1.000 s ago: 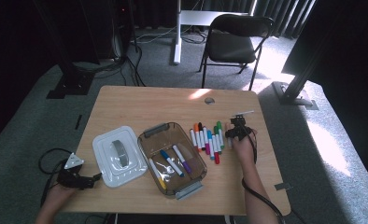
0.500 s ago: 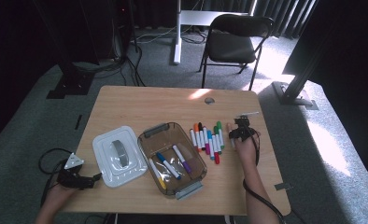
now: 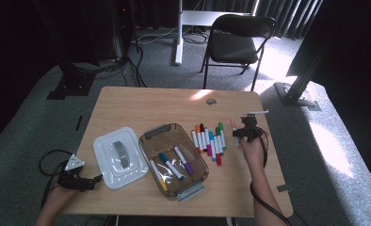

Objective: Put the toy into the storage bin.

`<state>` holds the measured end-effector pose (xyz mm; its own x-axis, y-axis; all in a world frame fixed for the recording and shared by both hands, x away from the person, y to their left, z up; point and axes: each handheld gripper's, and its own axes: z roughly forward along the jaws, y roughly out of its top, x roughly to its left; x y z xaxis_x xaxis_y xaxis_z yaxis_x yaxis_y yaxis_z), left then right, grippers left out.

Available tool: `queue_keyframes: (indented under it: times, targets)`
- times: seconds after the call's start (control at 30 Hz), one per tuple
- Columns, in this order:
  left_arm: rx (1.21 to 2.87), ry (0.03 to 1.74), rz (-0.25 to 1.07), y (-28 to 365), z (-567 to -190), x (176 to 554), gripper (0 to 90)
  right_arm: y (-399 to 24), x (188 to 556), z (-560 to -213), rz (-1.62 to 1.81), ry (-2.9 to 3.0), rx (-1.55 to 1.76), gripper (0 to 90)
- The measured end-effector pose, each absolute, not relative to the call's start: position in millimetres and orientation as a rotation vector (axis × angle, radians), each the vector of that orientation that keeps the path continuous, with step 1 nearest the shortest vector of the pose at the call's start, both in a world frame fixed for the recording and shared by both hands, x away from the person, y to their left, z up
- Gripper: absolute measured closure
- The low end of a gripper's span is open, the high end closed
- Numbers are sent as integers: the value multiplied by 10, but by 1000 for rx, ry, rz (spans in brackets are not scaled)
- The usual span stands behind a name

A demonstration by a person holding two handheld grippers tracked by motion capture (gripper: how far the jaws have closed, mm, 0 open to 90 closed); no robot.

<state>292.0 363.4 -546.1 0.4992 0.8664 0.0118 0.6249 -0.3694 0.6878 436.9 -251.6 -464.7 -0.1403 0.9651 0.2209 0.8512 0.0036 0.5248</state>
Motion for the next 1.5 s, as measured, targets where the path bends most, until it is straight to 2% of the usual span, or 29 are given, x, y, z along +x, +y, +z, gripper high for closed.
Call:
queue_keyframes:
  times: [0.43,0.87,1.23,1.5]
  targets:
    - [2120,1218,500,3634,-5461,2920,17,-2192,4088,-4157,983,2139,1753,766]
    - [2119,1217,503,3635,-5461,2921,17,-1661,3768,-3720,1147,2276,1530,766]
    - [2118,1217,502,3634,-5461,2921,17,-1206,3630,-3642,1213,2421,1382,766]
    - [2118,1217,502,3634,-5461,2921,17,-896,3628,-3786,1163,2524,1332,766]
